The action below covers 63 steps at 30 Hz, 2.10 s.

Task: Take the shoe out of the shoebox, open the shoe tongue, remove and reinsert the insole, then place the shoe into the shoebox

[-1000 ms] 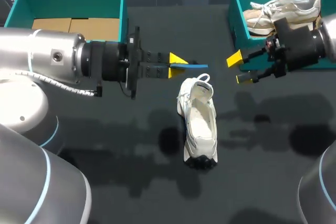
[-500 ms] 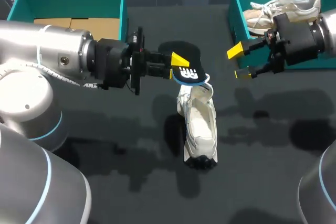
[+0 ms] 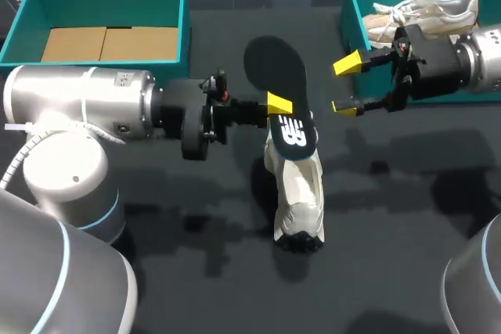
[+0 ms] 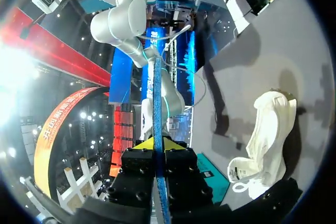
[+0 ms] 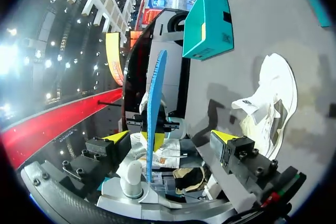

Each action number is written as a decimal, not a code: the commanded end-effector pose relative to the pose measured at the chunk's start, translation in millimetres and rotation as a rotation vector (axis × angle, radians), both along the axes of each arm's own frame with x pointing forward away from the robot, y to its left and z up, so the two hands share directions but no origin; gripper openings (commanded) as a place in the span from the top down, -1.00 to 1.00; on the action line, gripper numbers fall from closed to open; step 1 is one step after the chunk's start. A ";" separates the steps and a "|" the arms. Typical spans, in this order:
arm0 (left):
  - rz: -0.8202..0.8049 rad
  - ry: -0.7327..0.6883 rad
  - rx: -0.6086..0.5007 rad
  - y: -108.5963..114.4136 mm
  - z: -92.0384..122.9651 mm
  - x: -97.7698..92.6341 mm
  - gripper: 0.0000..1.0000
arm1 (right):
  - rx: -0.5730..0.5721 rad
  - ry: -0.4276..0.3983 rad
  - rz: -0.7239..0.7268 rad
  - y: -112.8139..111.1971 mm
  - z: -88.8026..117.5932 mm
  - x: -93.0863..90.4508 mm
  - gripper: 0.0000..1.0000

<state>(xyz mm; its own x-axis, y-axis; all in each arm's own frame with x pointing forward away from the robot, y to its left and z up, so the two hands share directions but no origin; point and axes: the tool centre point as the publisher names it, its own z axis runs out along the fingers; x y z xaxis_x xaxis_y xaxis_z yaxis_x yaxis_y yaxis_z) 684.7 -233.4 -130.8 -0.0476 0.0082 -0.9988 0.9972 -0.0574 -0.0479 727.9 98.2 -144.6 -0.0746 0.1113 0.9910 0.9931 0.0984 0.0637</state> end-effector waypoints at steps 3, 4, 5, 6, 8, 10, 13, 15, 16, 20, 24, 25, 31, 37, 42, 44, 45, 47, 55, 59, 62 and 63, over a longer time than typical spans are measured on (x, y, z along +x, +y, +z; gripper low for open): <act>0.016 -0.001 -0.001 -3.7 -0.4 -5.2 1.00 | -0.004 0.006 0.005 4.9 -3.9 3.4 -1.00; 0.016 -0.001 -0.001 -3.7 -0.4 -5.2 1.00 | -0.004 0.006 0.005 4.9 -3.9 3.4 -1.00; 0.016 -0.001 -0.001 -3.7 -0.4 -5.2 1.00 | -0.004 0.006 0.005 4.9 -3.9 3.4 -1.00; 0.016 -0.001 -0.001 -3.7 -0.4 -5.2 1.00 | -0.004 0.006 0.005 4.9 -3.9 3.4 -1.00; 0.016 -0.001 -0.001 -3.7 -0.4 -5.2 1.00 | -0.004 0.006 0.005 4.9 -3.9 3.4 -1.00; -0.001 -0.003 0.018 -5.5 -6.8 -3.2 1.00 | -0.017 0.014 0.001 9.6 -4.6 5.4 -1.00; -0.033 -0.019 0.027 -8.9 -12.9 0.1 1.00 | -0.025 0.034 -0.002 16.0 -4.2 5.3 -1.00; -0.042 -0.027 0.035 -12.1 -16.7 3.2 1.00 | -0.025 0.052 -0.003 20.2 -4.2 3.9 -1.00; -0.047 -0.032 0.038 -13.6 -18.6 4.9 1.00 | -0.026 0.059 0.002 22.5 -4.0 2.9 -1.00; -0.062 -0.056 0.049 -18.1 -22.5 10.0 1.00 | -0.029 0.093 0.020 31.3 -3.6 -2.7 -1.00; -0.081 -0.068 0.065 -23.2 -25.3 12.5 1.00 | -0.033 0.118 0.022 37.3 -4.7 -7.5 -1.00; -0.085 -0.073 0.069 -24.6 -25.6 12.4 1.00 | -0.033 0.119 0.023 38.6 -4.6 -8.6 -1.00; -0.092 -0.075 0.072 -30.7 -25.4 9.3 1.00 | -0.037 0.113 0.018 42.4 -3.9 -11.8 -0.54; -0.098 -0.086 0.076 -33.6 -27.1 7.1 1.00 | -0.031 0.105 0.008 42.5 -4.6 -13.4 0.04; -0.095 -0.095 0.081 -34.6 -29.1 5.8 1.00 | -0.030 0.099 -0.003 40.2 -3.4 -14.1 0.15; -0.094 -0.097 0.081 -34.9 -28.9 5.0 1.00 | -0.030 0.097 -0.006 39.4 -3.2 -14.1 0.15; -0.093 -0.098 0.081 -35.0 -28.5 4.6 1.00 | -0.030 0.095 -0.008 38.8 -3.2 -13.9 0.15; -0.091 -0.098 0.079 -35.5 -28.2 3.5 1.00 | -0.029 0.093 -0.013 38.0 -3.3 -13.2 0.15; -0.080 -0.099 0.073 -37.6 -27.4 -0.4 1.00 | -0.026 0.087 -0.017 37.5 -4.8 -7.7 0.27; -0.076 -0.099 0.072 -37.7 -27.6 -2.1 1.00 | -0.024 0.081 -0.018 37.4 -5.0 -6.0 0.39; -0.072 -0.098 0.071 -37.7 -27.9 -3.0 1.00 | -0.021 0.080 -0.017 37.6 -5.4 -5.5 0.53; -0.071 -0.098 0.071 -37.8 -28.0 -3.1 1.00 | -0.021 0.080 -0.017 37.6 -5.5 -5.4 0.58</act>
<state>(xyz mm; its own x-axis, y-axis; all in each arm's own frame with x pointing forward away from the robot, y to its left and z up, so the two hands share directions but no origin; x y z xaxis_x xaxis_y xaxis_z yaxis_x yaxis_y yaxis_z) 684.5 -270.0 -158.0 0.0520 0.0807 -0.9954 0.9899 -0.1355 0.0407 721.3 134.3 -148.7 0.0063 0.1319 0.9912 0.9966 0.0803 -0.0170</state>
